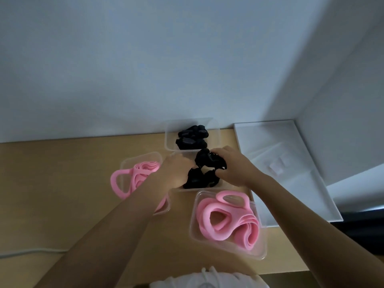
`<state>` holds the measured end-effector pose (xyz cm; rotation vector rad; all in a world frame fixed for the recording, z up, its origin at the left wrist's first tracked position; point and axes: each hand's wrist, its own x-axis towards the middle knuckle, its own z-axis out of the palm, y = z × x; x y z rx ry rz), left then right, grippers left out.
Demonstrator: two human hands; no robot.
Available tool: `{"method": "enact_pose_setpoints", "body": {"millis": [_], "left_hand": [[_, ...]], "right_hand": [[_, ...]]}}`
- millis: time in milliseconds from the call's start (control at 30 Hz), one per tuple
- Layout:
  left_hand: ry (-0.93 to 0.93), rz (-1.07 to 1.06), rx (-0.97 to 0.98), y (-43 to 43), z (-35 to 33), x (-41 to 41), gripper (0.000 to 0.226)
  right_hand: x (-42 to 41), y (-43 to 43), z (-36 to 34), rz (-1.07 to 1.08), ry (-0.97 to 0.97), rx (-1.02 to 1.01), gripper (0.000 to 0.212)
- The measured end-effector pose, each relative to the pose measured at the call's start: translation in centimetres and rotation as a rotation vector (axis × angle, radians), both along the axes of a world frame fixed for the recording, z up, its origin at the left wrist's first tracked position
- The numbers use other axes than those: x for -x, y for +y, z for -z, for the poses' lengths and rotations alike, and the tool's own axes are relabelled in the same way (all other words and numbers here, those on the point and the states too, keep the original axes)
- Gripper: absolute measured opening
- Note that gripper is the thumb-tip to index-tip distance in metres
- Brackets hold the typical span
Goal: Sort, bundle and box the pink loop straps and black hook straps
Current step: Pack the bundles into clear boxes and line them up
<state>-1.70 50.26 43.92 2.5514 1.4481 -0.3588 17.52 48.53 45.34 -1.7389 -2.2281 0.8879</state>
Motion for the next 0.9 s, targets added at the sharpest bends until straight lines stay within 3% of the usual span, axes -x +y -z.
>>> {"method": "enact_pose_setpoints", "body": {"millis": [100,167,267,333,500,700,833,900], "left_hand": [[0.076,-0.022,-0.032,-0.3,-0.2,0.3,0.026],[0.012,-0.100,-0.003,-0.8,-0.1,0.3,0.025],[-0.049,-0.222,0.054,-1.7,0.9,0.0,0.057],[0.007,-0.233,0.037,-1.9,1.2,-0.1,0.066],[0.040,-0.147,0.101,-1.2,0.4,0.9,0.046],[0.067,-0.090,0.182,-0.7,0.0,1.3,0.038],[0.040,-0.103,0.092,-1.1,-0.8,0.8,0.019],[0.029,-0.127,-0.050,-1.3,-0.9,0.4,0.018]], "right_hand": [[1.1,0.5,0.1,-0.090,-0.089,-0.011,0.065],[1.6,0.7,0.2,-0.117,-0.088,-0.013,0.066],[1.9,0.9,0.3,-0.092,-0.040,-0.028,0.062],[2.0,0.9,0.3,-0.068,-0.023,-0.041,0.057],[2.3,0.9,0.8,-0.104,-0.009,-0.083,0.059],[2.5,1.4,1.6,-0.188,-0.286,-0.167,0.058],[3.1,1.0,1.2,-0.216,-0.468,-0.145,0.064],[3.5,0.4,1.4,-0.210,-0.505,-0.150,0.067]]}}
